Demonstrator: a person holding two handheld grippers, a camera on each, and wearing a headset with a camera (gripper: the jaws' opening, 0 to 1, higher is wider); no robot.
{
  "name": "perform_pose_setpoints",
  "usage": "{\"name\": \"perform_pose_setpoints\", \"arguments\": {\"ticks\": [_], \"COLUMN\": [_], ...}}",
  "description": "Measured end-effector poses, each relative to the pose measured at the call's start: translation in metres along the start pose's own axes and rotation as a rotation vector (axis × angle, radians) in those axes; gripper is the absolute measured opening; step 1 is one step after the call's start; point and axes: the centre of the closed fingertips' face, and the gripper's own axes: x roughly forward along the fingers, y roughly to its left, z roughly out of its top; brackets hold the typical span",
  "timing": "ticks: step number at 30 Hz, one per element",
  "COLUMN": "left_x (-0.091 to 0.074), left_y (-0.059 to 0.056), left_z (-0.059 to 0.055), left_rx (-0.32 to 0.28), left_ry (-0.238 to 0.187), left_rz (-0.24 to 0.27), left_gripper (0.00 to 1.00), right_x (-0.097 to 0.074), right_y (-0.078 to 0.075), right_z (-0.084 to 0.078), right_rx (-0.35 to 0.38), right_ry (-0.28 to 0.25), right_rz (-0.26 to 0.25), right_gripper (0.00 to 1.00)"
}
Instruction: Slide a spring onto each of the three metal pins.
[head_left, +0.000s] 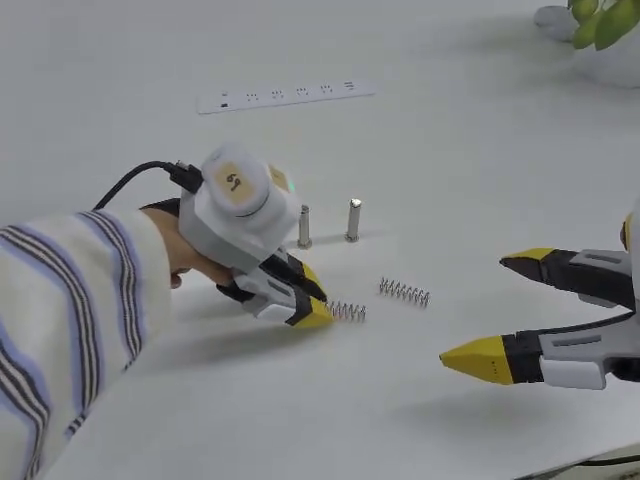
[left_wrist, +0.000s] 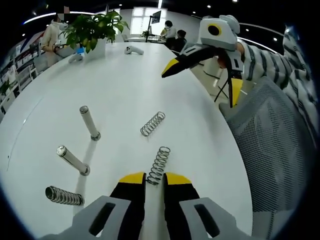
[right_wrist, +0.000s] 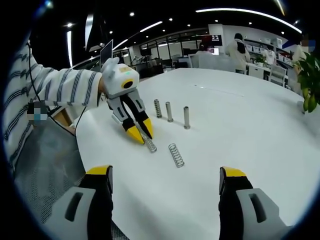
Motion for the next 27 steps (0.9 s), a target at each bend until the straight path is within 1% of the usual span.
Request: {"name": "perform_pose_setpoints", "arguments": {"ticks": [4,5,8,10,11,12,14,17,19,20,22,27], "left_x": [0.0004,0.0007,0.0009,0.0007,0.001,0.001,0.0009,0.0014,0.0017,0.0021,0.0014,0.0011], "left_y": [0.0,-0.0004,-0.0014,-0.002,-0.0008,-0.0011,-0.0012,0.001,0.0024,0.0018,-0.0004,0.0015], "left_z": [0.0002,0.0006,0.0004,0.0002,0.0007,0.0005,0.0004,0.0006,-0.0001,0.0003,-0.0018,-0.0013], "left_rx": [-0.003,-0.005,0.015,0.017,0.009,-0.011,-0.014,-0.024,-0.021,0.002,-0.005,-0.022], "left_ry": [-0.003,-0.002,0.002,0.002,0.001,0.0,-0.006,-0.016,-0.017,-0.016,-0.004,-0.017], "left_rz": [0.019,0.025,0.033,0.038,0.041,0.041,0.041,0.047,0.048,0.041,0.034,0.046], "left_gripper": [0.03,0.03,0.03,0.03,0.03,0.03,0.03,0.03,0.03,0.03,0.03,0.02], "right_x": [-0.0011,-0.0015,-0.0015,-0.0012,-0.0012,-0.0012,-0.0017,-0.0021,-0.0022,-0.002,-0.0015,0.0007], "right_y": [-0.0015,-0.0015,-0.002,-0.0035,-0.0036,-0.0041,-0.0047,-0.0046,-0.005,-0.0051,-0.0052,-0.0058], "right_z": [-0.001,-0.0007,0.0009,0.0013,0.0012,0.0017,0.0028,0.0023,0.0002,-0.0003,0.0004,0.0038], "right_rx": [0.0,0.0,0.004,-0.004,-0.003,0.0,0.007,0.008,0.006,0.006,0.006,0.004], "right_ry": [0.005,0.002,-0.012,-0.016,-0.016,-0.02,-0.028,-0.026,-0.017,-0.014,-0.016,-0.018], "right_rz": [-0.007,-0.007,-0.01,-0.018,-0.018,-0.02,-0.02,-0.017,-0.017,-0.016,-0.015,-0.013], "right_gripper": [0.88,0.88,0.88,0.89,0.89,0.89,0.89,0.89,0.89,0.88,0.88,0.87]}}
